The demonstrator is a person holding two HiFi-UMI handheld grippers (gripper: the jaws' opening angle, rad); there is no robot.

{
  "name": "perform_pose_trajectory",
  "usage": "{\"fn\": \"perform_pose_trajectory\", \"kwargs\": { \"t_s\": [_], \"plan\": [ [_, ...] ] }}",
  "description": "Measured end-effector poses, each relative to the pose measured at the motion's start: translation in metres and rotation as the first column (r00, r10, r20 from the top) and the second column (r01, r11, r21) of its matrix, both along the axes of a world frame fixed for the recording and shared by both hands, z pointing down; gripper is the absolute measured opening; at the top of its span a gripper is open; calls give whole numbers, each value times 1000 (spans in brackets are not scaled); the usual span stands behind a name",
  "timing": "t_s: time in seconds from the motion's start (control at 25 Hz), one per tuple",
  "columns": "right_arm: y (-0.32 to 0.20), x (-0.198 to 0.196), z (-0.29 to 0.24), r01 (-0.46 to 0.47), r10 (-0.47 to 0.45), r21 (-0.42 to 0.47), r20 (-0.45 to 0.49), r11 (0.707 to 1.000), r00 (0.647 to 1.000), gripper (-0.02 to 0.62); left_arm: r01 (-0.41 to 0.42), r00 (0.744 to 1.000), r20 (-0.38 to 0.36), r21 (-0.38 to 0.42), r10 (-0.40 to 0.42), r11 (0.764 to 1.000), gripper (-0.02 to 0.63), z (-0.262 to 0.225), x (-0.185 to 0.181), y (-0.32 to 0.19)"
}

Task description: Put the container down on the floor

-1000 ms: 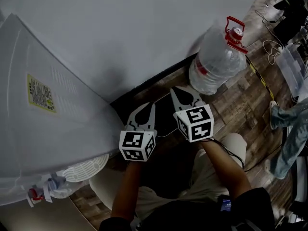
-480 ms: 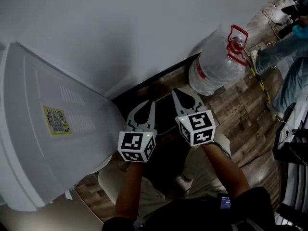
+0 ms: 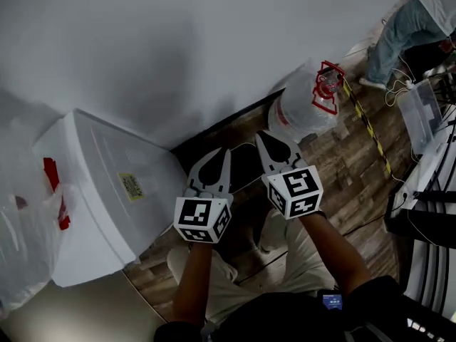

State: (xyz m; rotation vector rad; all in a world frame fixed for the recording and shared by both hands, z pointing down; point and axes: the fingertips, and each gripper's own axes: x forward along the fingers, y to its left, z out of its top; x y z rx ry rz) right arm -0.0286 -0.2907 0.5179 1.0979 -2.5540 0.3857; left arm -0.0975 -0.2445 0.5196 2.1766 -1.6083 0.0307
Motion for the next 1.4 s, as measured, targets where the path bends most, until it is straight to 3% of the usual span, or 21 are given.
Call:
{"fn": "perform_pose_trajectory", "kwargs": {
  "t_s": [0.4, 0.56, 0.76, 1.12, 1.4],
  "plan": [
    [-8, 7, -153, -4, 4, 7, 27, 1000, 1000, 31, 0, 1000, 21, 22, 0, 1000, 17, -158, 9, -10],
    [-6, 12, -218, 1, -1, -2, 56, 1000, 998, 30, 16, 999, -28, 13, -16, 1000, 17, -225, 13, -8],
    [4, 7, -286, 33, -35, 26, 63, 999, 997, 31, 0, 1000, 1, 32, 0, 999, 17, -293, 17, -3],
    [29, -6, -359, 61, -67, 69, 94, 996, 993, 31, 27, 998, 45, 91, -32, 995, 17, -369, 2, 23],
    [52, -8, -392, 18, -33, 116, 130, 993, 991, 31, 17, 998, 62, 141, -26, 990, 17, -401, -3, 48]
  ]
}}
